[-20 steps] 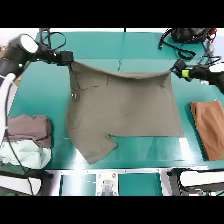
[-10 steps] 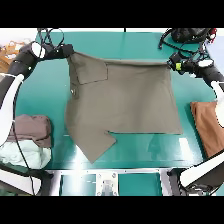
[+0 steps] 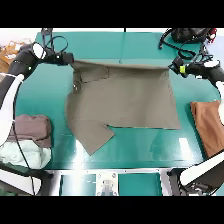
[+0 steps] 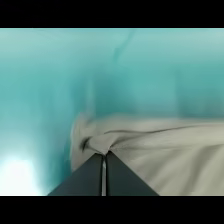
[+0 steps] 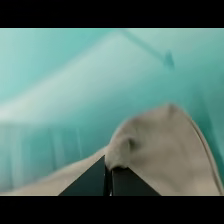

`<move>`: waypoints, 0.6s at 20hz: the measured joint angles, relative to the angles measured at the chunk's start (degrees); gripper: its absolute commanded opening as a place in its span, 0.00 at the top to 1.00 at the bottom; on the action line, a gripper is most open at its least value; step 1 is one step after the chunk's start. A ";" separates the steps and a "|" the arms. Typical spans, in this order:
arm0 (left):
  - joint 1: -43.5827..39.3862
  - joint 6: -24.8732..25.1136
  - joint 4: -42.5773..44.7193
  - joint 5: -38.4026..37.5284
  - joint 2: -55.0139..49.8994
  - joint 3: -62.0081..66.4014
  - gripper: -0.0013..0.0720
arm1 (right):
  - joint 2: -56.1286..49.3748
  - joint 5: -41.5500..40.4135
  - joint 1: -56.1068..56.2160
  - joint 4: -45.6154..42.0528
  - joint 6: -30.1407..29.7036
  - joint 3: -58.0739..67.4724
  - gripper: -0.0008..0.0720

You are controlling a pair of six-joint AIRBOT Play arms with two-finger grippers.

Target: Fold the shirts.

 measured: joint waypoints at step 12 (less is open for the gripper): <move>0.00 0.15 1.97 -16.55 0.00 -5.70 0.96 | 7.74 14.86 -2.78 -13.27 2.45 -10.21 0.97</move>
